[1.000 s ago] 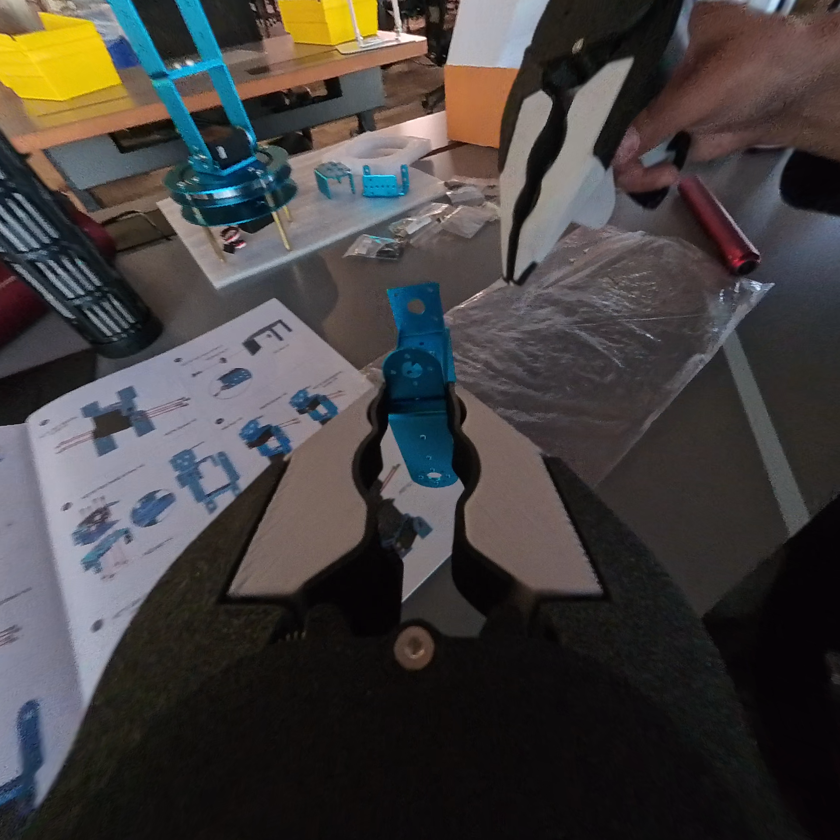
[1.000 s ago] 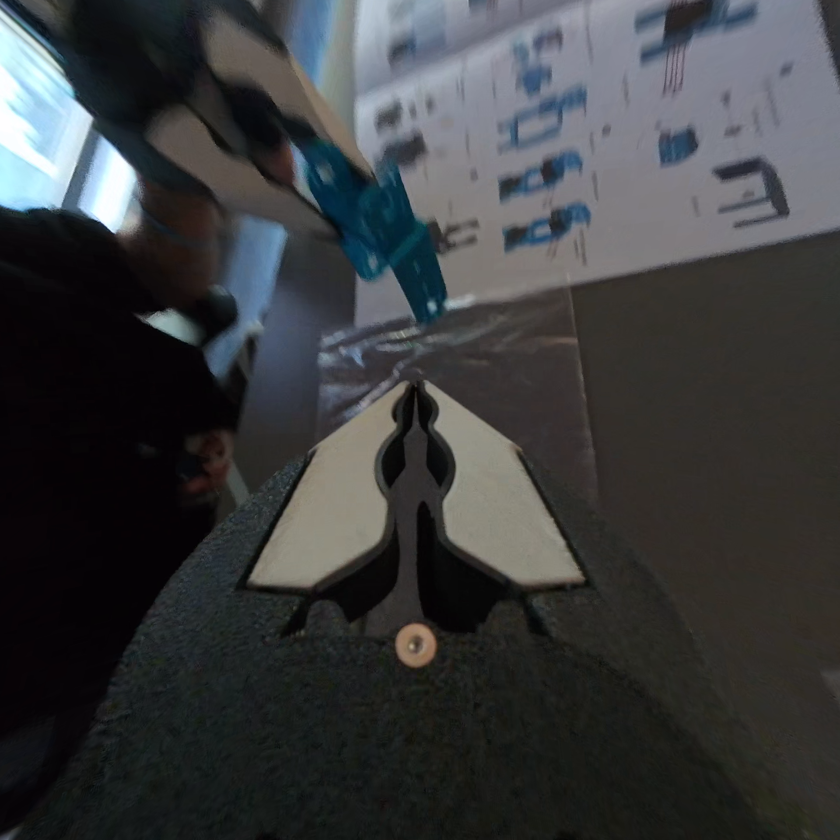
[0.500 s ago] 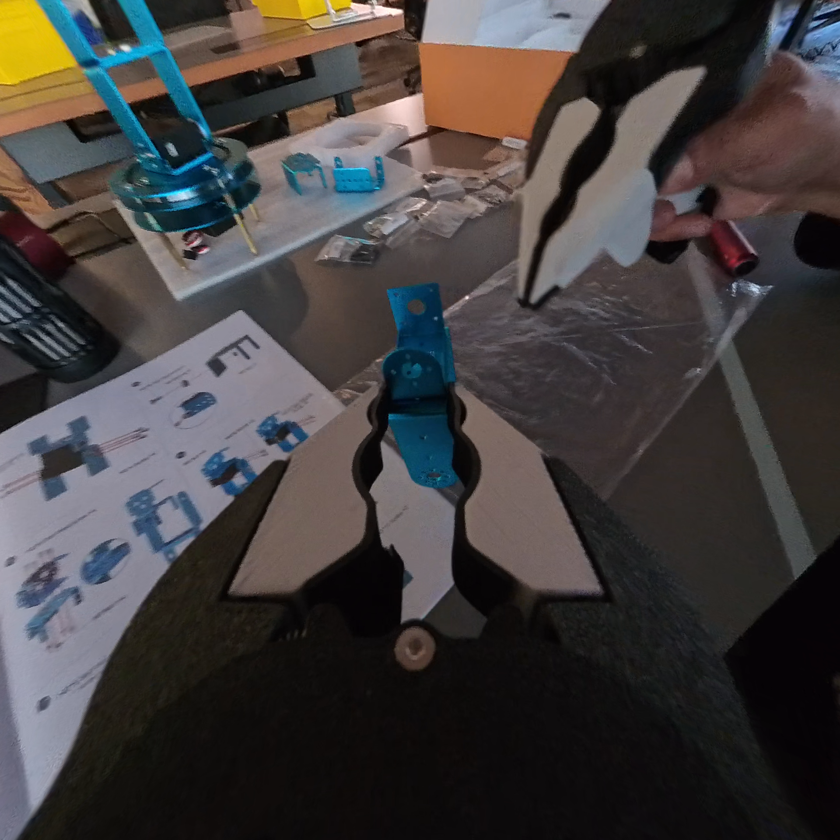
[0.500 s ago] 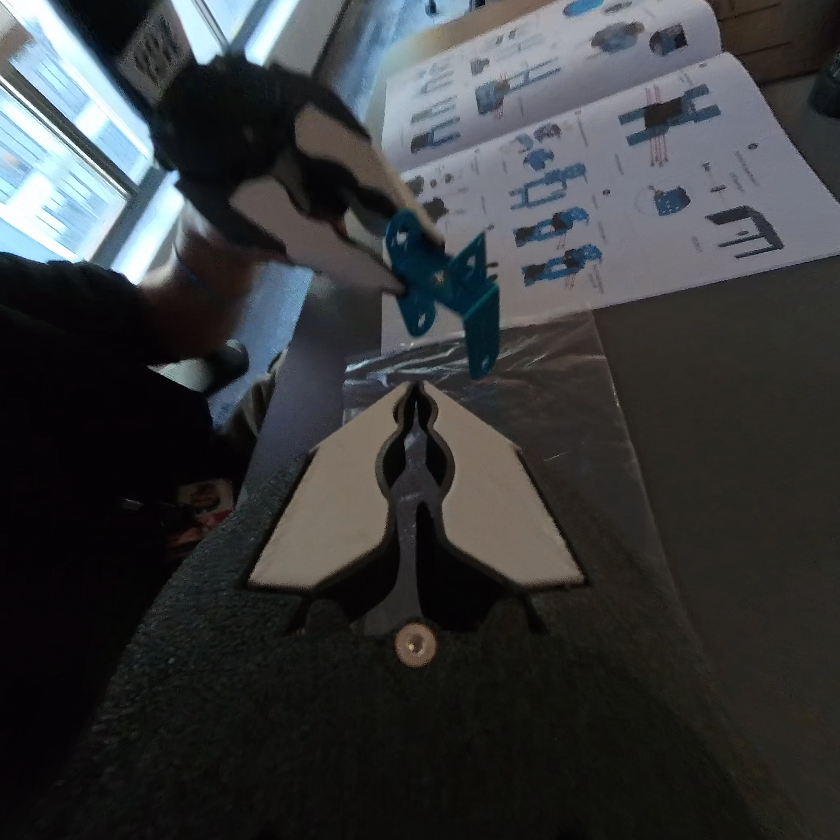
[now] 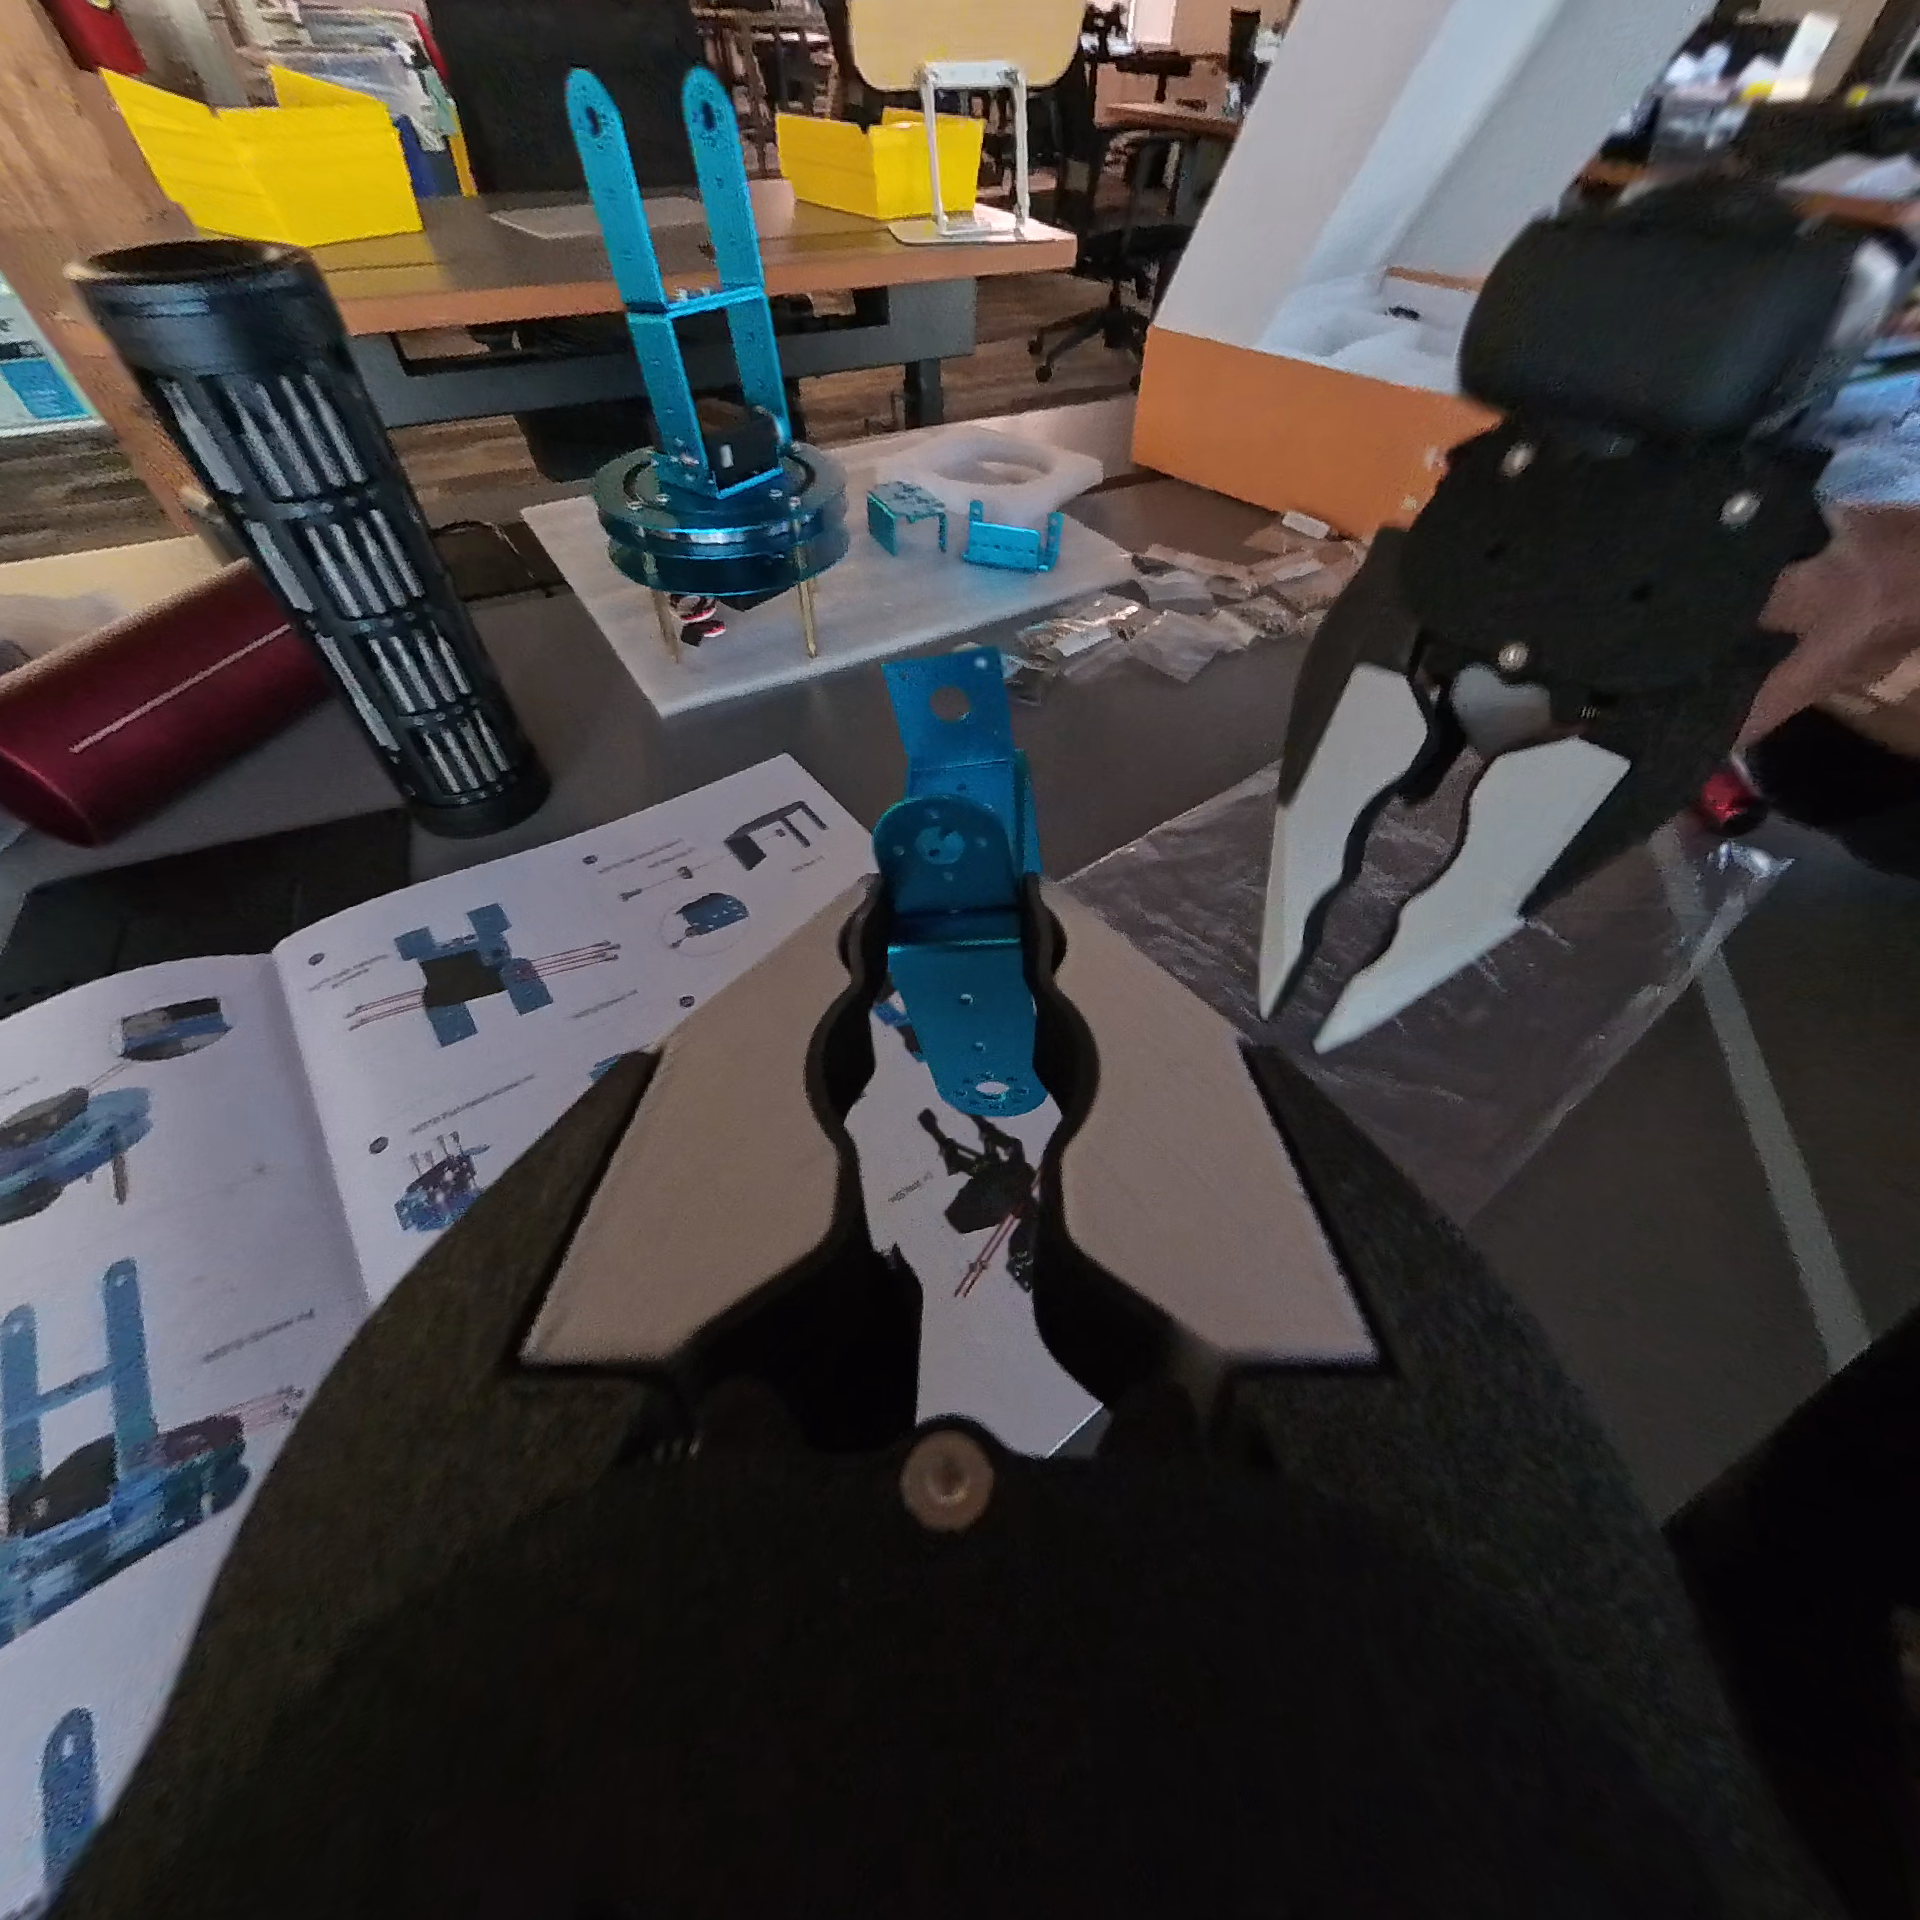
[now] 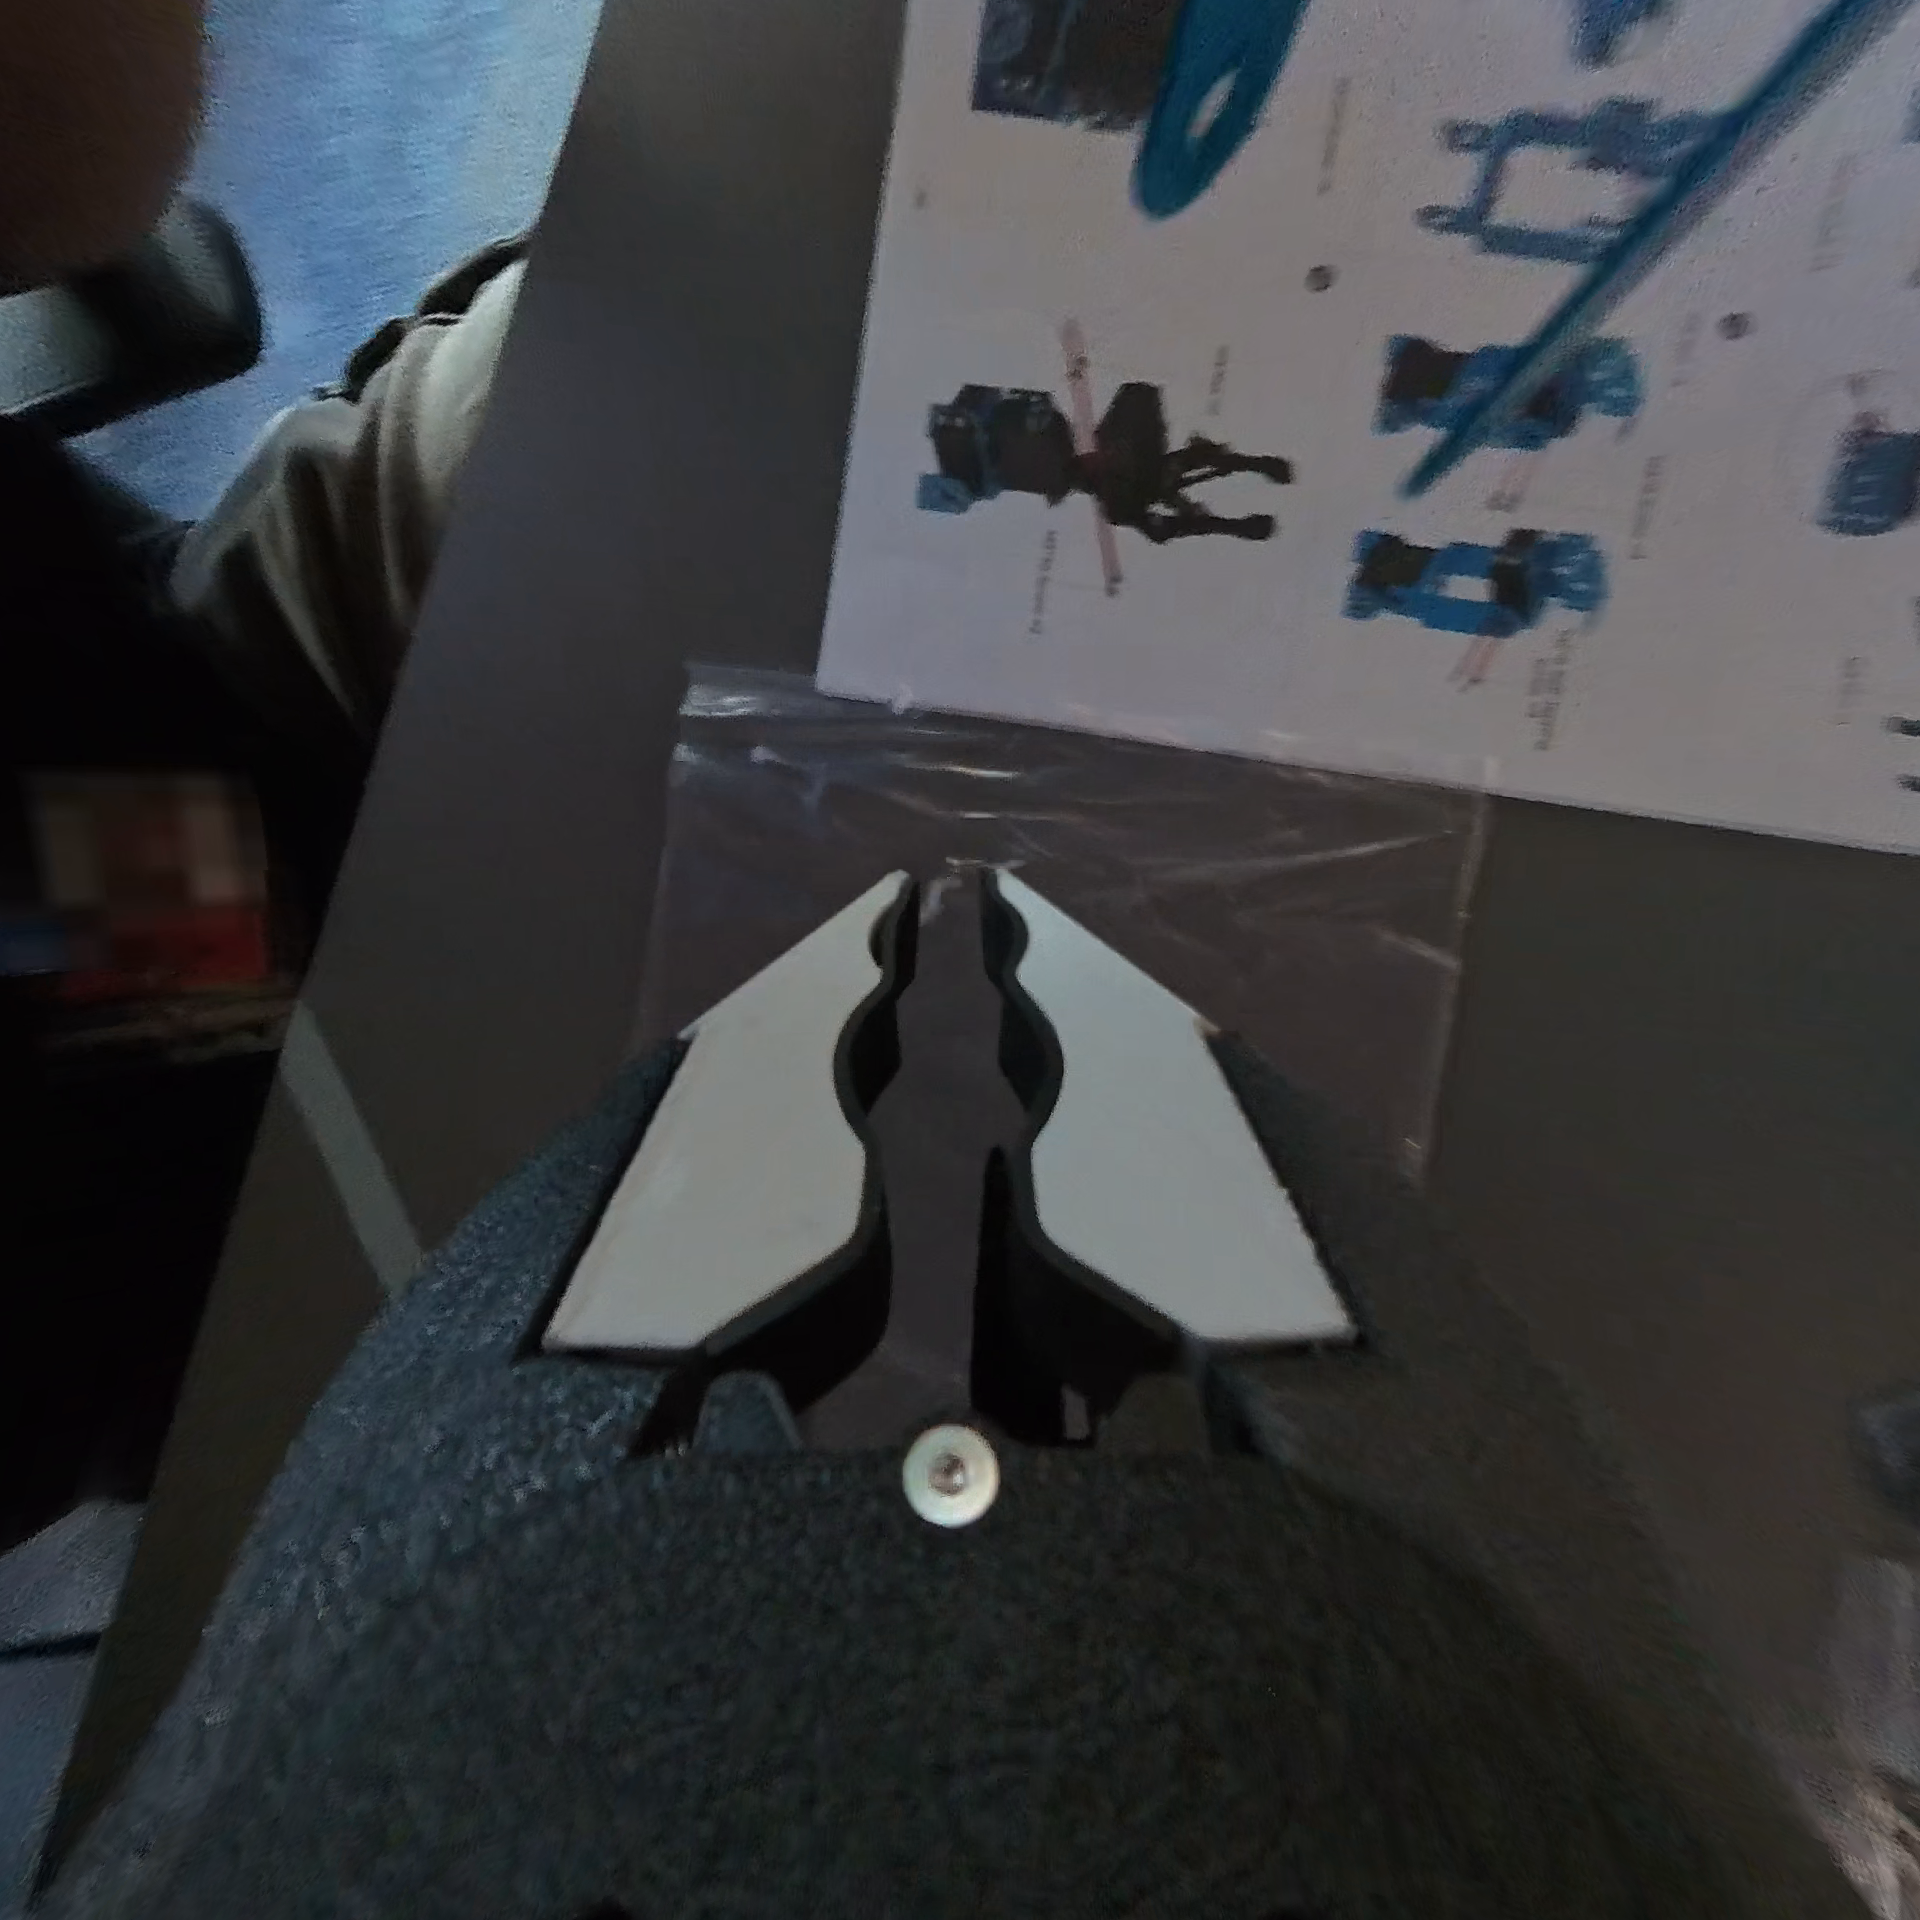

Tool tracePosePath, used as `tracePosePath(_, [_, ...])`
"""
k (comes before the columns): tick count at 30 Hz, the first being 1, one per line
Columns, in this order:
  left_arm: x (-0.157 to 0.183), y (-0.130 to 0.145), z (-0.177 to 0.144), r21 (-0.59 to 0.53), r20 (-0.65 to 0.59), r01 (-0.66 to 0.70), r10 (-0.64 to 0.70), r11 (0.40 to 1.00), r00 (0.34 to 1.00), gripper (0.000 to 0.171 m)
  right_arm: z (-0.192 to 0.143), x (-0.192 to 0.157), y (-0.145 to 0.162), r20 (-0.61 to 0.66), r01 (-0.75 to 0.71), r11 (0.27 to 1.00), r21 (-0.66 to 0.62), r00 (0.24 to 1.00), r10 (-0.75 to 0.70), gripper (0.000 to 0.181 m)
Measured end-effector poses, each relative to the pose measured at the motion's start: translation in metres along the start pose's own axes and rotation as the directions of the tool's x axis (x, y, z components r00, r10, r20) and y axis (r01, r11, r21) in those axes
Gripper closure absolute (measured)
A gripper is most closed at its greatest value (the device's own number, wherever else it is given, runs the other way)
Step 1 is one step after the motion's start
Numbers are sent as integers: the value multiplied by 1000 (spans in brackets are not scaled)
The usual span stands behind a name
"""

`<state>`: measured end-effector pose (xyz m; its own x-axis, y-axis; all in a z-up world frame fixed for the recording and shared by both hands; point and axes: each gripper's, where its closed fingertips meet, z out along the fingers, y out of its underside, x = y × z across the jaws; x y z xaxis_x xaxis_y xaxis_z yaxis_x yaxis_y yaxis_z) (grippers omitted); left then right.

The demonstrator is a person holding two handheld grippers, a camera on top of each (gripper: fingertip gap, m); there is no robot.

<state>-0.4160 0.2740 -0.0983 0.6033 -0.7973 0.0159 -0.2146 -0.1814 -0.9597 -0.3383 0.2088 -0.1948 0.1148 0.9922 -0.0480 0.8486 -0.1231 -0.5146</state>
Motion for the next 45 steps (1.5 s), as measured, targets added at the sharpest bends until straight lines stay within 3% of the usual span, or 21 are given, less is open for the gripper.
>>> tracePosePath(1, [-1, 1, -1, 5, -3, 13, -13, 1000, 1000, 147, 5, -5, 0, 29, 1, 1000, -16, 1000, 0, 170])
tracePosePath(6, [-5, 10, -1, -39, 33, -40, 41, 998, 999, 147, 15, -2, 3, -62, 60, 998, -33, 996, -62, 181])
tracePosePath(12, [-2, 7, -3, -37, 18, -69, 70, 997, 997, 147, 22, 2, 8, -82, 65, 995, -81, 994, -72, 177])
tracePosePath(24, [7, 8, -2, -52, 1, -116, 117, 992, 993, 147, 23, 2, 7, -59, 51, 997, -53, 997, -54, 181])
tracePosePath(28, [7, 12, 2, -63, -4, -128, 128, 990, 992, 147, 22, 3, 5, -55, 28, 1000, 0, 998, -28, 181])
tracePosePath(33, [11, 19, 6, -72, -26, -171, 170, 983, 985, 147, 6, 2, 0, 46, -77, 990, 120, 996, 71, 181])
tracePosePath(40, [32, 19, 19, -8, -119, -184, 182, 983, 976, 147, -36, -3, -24, 290, -281, 897, 341, 939, 184, 181])
tracePosePath(45, [49, 27, 34, -25, -155, -210, 203, 977, 967, 147, -65, -6, -33, 326, -296, 871, 392, 930, 169, 181])
